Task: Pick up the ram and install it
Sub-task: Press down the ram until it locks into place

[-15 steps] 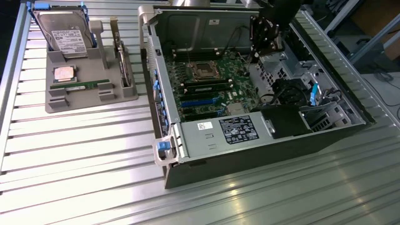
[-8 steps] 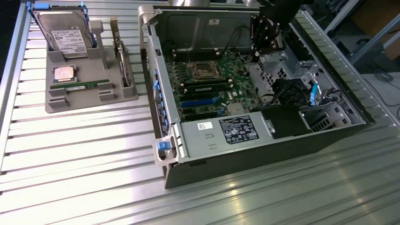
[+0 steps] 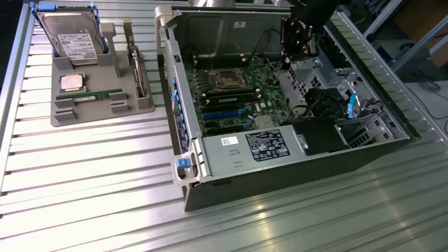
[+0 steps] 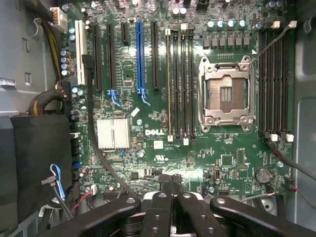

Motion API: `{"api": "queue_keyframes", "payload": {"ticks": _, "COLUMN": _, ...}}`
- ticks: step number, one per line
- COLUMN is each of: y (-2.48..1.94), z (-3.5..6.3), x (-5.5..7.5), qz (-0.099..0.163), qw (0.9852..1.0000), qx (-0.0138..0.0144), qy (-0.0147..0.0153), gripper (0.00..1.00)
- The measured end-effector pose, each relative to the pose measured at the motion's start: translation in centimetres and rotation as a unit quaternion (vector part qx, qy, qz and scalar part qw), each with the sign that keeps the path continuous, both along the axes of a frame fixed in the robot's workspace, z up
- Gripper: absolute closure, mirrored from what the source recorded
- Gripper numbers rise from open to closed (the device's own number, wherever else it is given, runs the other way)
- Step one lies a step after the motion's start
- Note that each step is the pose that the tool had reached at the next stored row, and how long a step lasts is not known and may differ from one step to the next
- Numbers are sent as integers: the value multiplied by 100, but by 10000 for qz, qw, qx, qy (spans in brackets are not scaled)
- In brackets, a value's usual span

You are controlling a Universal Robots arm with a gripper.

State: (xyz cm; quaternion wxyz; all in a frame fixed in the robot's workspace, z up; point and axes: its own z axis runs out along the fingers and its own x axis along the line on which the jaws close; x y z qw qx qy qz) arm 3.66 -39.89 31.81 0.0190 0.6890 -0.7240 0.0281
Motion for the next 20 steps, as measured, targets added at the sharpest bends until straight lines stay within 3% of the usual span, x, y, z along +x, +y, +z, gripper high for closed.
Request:
{"api": "queue_keyframes", "payload": {"ticks": 5, "y": 0, "z": 0, "x": 0, "qz": -400, "qw": 9992, "qx": -1, "qy": 0, "gripper": 89}}
{"api": "queue_keyframes", "payload": {"ticks": 8, "y": 0, "z": 0, "x": 0, "qz": -789, "qw": 9969, "qx": -4, "qy": 0, "gripper": 89}}
{"api": "queue_keyframes", "payload": {"ticks": 12, "y": 0, "z": 0, "x": 0, "qz": -1012, "qw": 9949, "qx": -7, "qy": 0, "gripper": 89}}
{"api": "queue_keyframes", "payload": {"ticks": 18, "y": 0, "z": 0, "x": 0, "qz": -1390, "qw": 9903, "qx": -15, "qy": -1, "gripper": 89}}
{"api": "queue_keyframes", "payload": {"ticks": 20, "y": 0, "z": 0, "x": 0, "qz": -1557, "qw": 9878, "qx": -18, "qy": -1, "gripper": 89}}
